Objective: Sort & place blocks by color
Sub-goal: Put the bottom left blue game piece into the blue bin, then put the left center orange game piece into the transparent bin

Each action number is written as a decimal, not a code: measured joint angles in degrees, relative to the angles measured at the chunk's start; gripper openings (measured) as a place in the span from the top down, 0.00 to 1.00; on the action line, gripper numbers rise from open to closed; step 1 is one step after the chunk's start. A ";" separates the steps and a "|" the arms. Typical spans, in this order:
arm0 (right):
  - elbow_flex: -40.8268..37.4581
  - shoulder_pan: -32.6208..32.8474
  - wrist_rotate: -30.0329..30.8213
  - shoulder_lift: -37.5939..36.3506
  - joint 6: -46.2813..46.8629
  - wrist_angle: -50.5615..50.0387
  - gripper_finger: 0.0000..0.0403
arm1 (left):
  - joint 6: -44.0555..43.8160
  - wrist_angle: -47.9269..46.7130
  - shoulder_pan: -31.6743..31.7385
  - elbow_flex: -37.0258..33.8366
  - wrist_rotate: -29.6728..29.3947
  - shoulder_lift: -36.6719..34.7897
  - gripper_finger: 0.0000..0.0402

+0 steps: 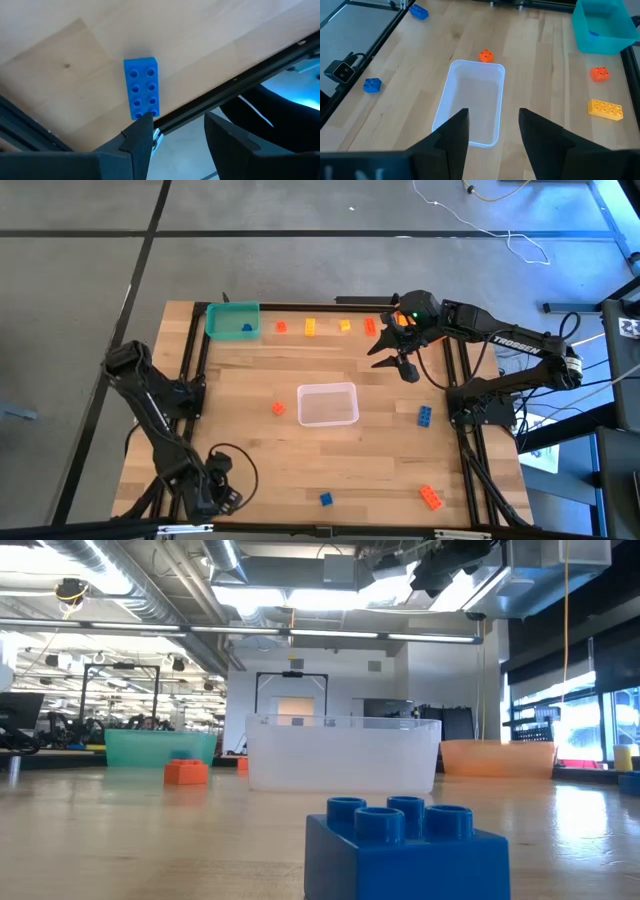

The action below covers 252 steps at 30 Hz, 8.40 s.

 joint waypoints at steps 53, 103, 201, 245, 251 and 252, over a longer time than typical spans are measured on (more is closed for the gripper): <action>0.00 0.00 0.04 0.00 0.02 0.02 0.57 | -18.09 0.55 -1.97 0.00 -10.95 0.77 0.58; 0.02 -0.02 0.06 0.00 0.02 0.25 0.57 | -14.65 3.35 -2.56 -0.61 -0.51 15.66 0.35; 0.02 -0.35 21.03 0.00 7.10 9.27 0.57 | 99.48 -4.51 116.32 -0.83 -11.65 -0.98 0.68; 0.02 -0.33 20.98 0.00 6.71 7.15 0.57 | 120.15 -0.30 97.38 -0.74 9.34 -19.11 0.53; 0.02 -0.33 20.97 0.00 6.58 7.16 0.57 | 118.14 -8.35 83.10 -0.70 10.13 -19.31 0.53; 0.02 -0.33 20.96 0.00 6.57 7.17 0.57 | 116.27 -9.42 80.71 -0.70 8.94 -19.16 0.53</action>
